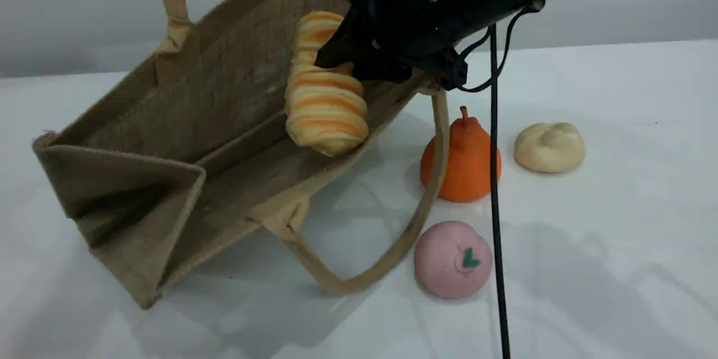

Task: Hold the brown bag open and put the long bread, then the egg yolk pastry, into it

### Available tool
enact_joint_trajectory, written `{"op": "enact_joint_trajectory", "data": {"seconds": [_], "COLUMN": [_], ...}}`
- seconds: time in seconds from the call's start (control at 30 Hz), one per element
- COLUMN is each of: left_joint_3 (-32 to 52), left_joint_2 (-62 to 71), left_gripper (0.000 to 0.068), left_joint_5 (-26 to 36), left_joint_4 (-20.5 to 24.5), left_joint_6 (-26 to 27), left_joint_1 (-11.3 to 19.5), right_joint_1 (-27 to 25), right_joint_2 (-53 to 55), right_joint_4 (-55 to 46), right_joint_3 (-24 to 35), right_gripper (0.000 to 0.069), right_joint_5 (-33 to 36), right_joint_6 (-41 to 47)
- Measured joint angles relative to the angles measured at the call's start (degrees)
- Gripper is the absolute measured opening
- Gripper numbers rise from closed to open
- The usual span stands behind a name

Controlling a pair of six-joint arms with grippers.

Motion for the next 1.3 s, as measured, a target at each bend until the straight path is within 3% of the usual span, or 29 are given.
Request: {"op": "enact_joint_trajectory", "data": {"seconds": [0.17,0.37,0.47,0.73,0.9,1.13,1.3], "left_joint_3": [0.0,0.0,0.0,0.0,0.0,0.0,0.0], "left_joint_2": [0.0,0.0,0.0,0.0,0.0,0.0,0.0], "left_gripper": [0.0086,0.0086,0.0086,0.0086,0.0086,0.0086,0.0086], "left_joint_5": [0.0,0.0,0.0,-0.1,0.0,0.0,0.0], "left_joint_4": [-1.2,-1.0,-0.9,-0.9,-0.6,-0.6,-0.5], "left_joint_6": [-0.2,-0.2,-0.2,-0.1,-0.1,-0.2,-0.3], "left_joint_1": [-0.1,-0.1,-0.1,-0.1,-0.1,-0.1,-0.1], "right_joint_1": [0.0,0.0,0.0,-0.1,-3.5,-12.0,-19.7], "right_joint_2": [0.0,-0.2,-0.2,-1.1,-5.8,-14.5,-11.5], "right_joint_4": [-0.1,-0.1,-0.1,-0.1,-3.1,-25.5,-40.9], "right_joint_3": [0.0,0.0,0.0,0.0,0.0,0.0,0.2], "right_gripper": [0.0179,0.0391,0.0453,0.0478,0.0478,0.0478,0.0478], "right_joint_5": [2.4,6.1,6.9,7.5,7.4,7.1,-0.4], "right_joint_6": [-3.6,-7.1,-7.3,-9.4,-7.7,3.9,12.3]}}
